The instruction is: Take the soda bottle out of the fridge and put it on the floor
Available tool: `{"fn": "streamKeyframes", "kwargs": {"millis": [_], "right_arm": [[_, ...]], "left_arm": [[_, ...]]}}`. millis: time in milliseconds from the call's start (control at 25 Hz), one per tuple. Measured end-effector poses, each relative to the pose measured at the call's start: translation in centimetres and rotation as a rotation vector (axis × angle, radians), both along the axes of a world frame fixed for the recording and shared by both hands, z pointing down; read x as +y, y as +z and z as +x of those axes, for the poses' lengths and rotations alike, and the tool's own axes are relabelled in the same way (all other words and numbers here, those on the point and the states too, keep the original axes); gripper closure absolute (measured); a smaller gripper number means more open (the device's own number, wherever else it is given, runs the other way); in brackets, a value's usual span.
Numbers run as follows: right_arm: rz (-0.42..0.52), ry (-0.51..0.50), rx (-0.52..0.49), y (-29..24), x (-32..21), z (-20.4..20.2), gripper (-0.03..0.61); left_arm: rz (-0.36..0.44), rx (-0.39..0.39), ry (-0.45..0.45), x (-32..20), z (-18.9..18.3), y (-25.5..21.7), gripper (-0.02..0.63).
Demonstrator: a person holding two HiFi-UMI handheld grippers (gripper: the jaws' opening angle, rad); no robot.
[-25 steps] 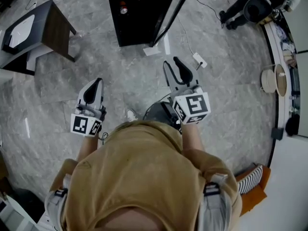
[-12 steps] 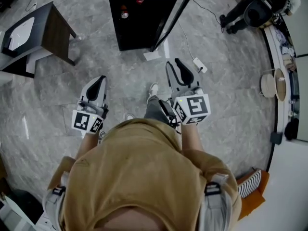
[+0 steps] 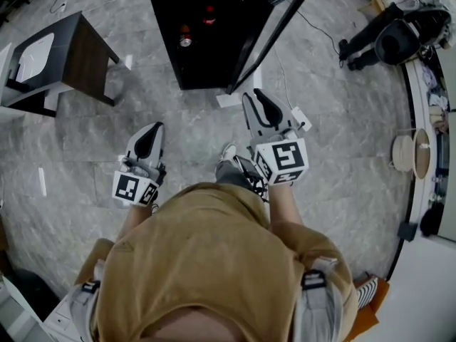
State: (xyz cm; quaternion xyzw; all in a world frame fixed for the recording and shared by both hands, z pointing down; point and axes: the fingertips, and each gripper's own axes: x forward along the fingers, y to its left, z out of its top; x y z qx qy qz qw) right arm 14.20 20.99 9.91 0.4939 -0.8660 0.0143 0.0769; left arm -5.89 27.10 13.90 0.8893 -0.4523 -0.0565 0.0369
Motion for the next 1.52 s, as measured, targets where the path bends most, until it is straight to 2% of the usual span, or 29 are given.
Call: {"fn": "streamKeyframes", "kwargs": {"millis": [280,520,760,880,1000,1200,1400,1520], "right_arm": [[-0.022,-0.063,0.000,0.5,-9.3,5.4,0.505],[-0.038,-0.138,-0.037,0.8,-15.1,7.6,0.505],[-0.069,-0.202,-0.061,2.3,-18.4,5.7,0.505],[-0.101,-0.224,-0.045,3.2,-19.4,4.3,0.505],[-0.122,-0.226,-0.021,5.3,-21.4,2.2,0.505],[-0.164,-0.158,-0.039,7.7,-25.9,-0.8,0.502],[-0.165,-0.086,0.013,11.7,-33.5,-3.5,0.498],[-0.197,-0.049,0.003,15.2,-36.9,-4.4,0.436]], "left_arm": [[0.009,-0.010,-0.036,-9.5,6.5,-1.2,0.611],[0.017,-0.036,-0.113,-13.8,9.7,-2.8,0.611],[-0.018,-0.073,-0.171,-15.4,8.9,-2.1,0.611],[-0.037,-0.054,-0.193,-16.4,7.7,-1.8,0.611],[-0.052,-0.044,-0.172,-18.5,6.3,0.0,0.611],[-0.057,-0.026,-0.108,-22.0,4.4,2.1,0.611],[-0.051,-0.010,-0.085,-27.8,1.8,3.7,0.611],[-0.066,0.005,-0.068,-30.3,0.7,5.9,0.611]]}}
